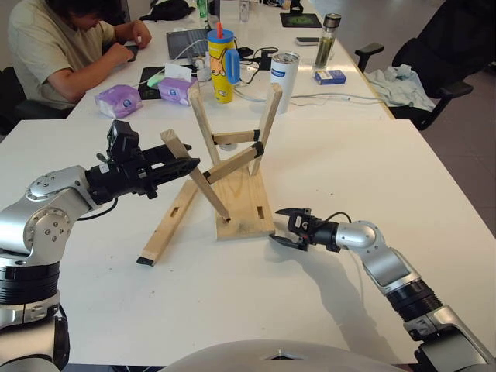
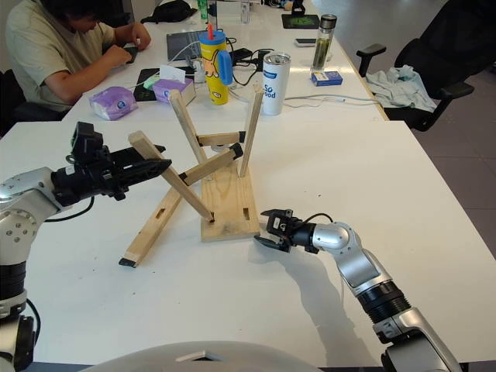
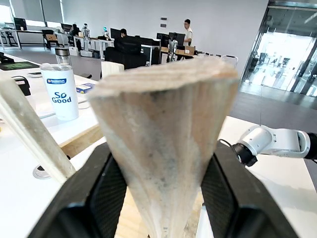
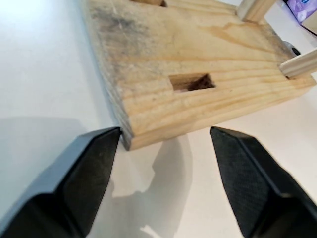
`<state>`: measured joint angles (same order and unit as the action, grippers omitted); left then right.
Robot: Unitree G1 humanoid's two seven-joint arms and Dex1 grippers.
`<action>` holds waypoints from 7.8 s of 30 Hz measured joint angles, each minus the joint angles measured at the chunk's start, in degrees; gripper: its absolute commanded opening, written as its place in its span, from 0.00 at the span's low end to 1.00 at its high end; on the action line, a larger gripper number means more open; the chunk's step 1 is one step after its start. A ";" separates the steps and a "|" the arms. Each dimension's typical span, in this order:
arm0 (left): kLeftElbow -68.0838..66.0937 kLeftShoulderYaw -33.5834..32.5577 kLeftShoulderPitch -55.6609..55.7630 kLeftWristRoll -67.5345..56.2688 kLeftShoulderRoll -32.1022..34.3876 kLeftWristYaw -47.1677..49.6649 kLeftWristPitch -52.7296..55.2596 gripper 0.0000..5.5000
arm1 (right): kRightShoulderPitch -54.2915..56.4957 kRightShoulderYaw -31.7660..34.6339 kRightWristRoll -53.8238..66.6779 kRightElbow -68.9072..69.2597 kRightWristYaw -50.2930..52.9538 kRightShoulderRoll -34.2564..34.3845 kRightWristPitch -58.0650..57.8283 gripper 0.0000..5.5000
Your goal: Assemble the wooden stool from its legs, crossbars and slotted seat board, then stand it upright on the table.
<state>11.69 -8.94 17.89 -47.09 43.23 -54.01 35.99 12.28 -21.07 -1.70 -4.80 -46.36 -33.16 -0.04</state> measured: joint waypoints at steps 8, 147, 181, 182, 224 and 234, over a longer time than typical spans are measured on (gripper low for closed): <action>-2.91 2.62 1.69 4.44 -0.13 -5.72 -4.44 0.37 | 0.21 0.10 0.02 -0.37 -2.32 1.17 -0.54 0.61; 17.66 -15.21 9.06 -23.08 -15.51 34.51 4.93 0.37 | -8.58 19.45 21.42 9.31 6.07 11.07 -24.66 0.61; 16.07 20.84 -11.29 -15.15 -20.45 15.22 7.01 0.37 | 4.27 44.71 80.20 8.88 -12.97 -10.43 -73.59 0.87; 16.05 20.84 -11.29 -15.15 -20.37 15.08 7.24 0.37 | 4.27 44.71 80.78 8.88 -12.72 -10.31 -73.74 0.82; -0.07 35.85 -12.94 35.81 -15.32 16.30 -14.16 0.65 | 23.68 25.13 43.41 -14.29 -30.56 -7.27 -37.79 0.38; -1.90 36.57 -10.27 38.31 -13.87 12.04 -14.38 0.65 | 29.13 18.72 31.79 -24.14 -38.76 -4.70 -24.22 0.38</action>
<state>9.79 27.63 7.62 -8.78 29.36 -41.96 21.62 41.41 -2.35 30.10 -28.94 -85.12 -37.86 -24.26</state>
